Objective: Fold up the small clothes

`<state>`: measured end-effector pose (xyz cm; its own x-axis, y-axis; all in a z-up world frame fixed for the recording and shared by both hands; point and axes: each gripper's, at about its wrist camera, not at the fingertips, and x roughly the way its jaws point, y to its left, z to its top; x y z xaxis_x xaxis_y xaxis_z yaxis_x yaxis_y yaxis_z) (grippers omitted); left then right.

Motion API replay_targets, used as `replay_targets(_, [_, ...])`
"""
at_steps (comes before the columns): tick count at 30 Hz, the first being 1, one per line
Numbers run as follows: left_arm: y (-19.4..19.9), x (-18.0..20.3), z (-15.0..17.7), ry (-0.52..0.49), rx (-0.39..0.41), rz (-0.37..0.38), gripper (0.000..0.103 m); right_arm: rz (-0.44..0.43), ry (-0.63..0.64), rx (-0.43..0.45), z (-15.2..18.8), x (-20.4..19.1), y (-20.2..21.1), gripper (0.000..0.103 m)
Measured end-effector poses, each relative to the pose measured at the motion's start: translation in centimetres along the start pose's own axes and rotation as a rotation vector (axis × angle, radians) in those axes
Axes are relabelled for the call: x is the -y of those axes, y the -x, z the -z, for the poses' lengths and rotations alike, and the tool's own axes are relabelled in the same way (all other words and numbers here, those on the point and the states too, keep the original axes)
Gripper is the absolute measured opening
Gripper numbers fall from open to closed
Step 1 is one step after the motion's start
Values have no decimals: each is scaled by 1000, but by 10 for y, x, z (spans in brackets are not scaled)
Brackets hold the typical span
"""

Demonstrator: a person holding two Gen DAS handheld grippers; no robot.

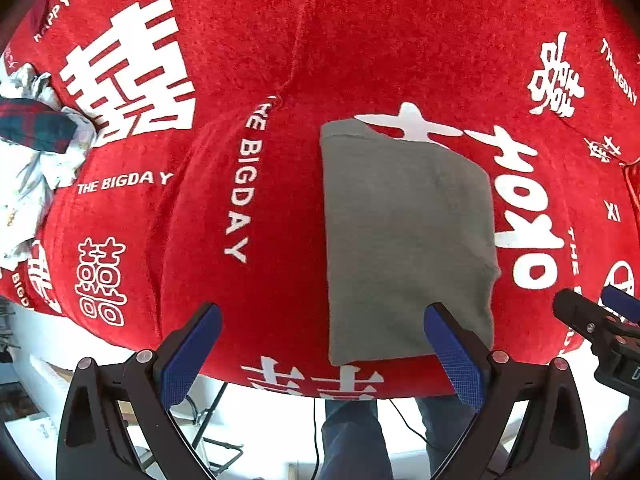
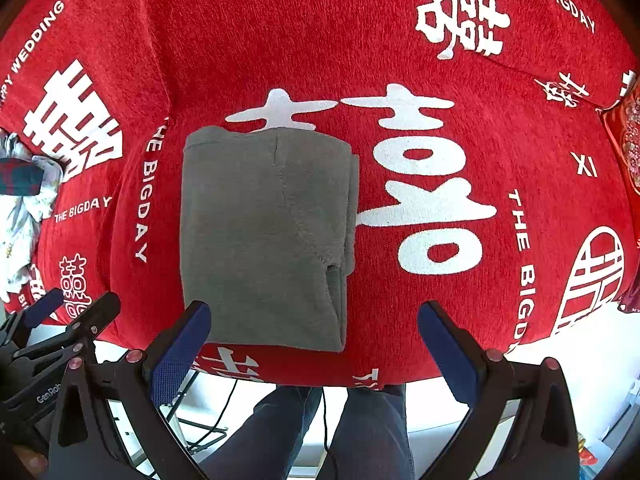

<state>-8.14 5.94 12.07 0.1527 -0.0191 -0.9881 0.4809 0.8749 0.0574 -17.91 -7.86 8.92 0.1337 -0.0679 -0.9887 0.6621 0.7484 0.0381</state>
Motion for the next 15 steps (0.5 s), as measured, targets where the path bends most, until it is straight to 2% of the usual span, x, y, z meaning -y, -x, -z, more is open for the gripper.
replay_targets(15, [-3, 1, 0, -30, 11, -21, 101, 22, 4, 14, 2, -3, 2, 103])
